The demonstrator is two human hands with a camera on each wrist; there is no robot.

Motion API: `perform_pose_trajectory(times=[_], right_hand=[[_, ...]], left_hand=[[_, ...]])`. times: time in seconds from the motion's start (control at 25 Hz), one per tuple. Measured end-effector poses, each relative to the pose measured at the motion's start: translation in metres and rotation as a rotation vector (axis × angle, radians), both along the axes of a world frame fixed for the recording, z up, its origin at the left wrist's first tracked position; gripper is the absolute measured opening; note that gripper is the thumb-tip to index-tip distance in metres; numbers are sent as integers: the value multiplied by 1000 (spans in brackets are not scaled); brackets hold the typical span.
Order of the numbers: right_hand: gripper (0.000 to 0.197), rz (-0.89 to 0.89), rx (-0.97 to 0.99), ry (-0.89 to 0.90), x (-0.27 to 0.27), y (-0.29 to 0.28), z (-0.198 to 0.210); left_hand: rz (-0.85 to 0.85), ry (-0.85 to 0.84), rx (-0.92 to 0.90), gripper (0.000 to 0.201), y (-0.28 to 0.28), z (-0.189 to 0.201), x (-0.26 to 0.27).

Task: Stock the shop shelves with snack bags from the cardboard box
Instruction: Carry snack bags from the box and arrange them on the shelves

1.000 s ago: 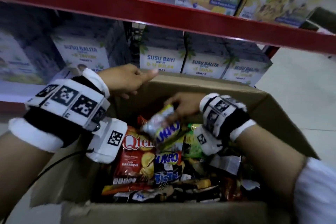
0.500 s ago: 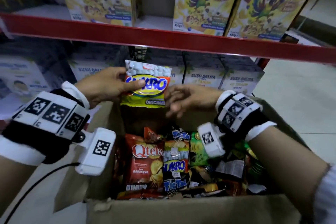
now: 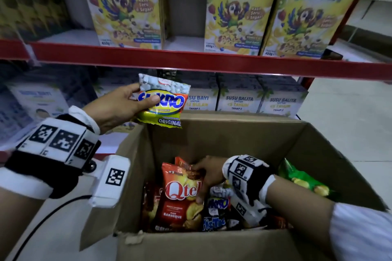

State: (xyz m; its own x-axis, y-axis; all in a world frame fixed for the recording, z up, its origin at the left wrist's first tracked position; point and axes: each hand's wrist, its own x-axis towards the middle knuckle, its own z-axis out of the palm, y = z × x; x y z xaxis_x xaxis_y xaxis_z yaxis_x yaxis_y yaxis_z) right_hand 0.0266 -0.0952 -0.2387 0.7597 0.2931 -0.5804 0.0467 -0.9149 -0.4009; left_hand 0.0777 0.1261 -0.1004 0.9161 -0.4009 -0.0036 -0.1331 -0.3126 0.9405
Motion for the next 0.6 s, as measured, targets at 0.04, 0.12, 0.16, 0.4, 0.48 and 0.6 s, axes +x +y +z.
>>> perform_pose_trajectory(times=[0.04,0.12,0.16,0.4,0.48,0.6], right_hand=[[62,-51,86,1,1,-6,11],[52,-152,270,-41,2,-24,47],[52,-192,346,-88,1,-34,70],[60,-378,956,-367,-13,-66,167],[57,-428,1080,-400,-15,-63,170],[52,-487,1073,-440,-13,-55,163]], left_hand=[[25,-29,-4,30,-1,3,2],[107,-56,-45,34,0,10,5],[146,-58,-81,34,0,13,6],[158,-22,-274,22,-23,18,-11],[111,84,-357,25,-34,20,-22],[-45,193,-480,53,-42,20,-31]])
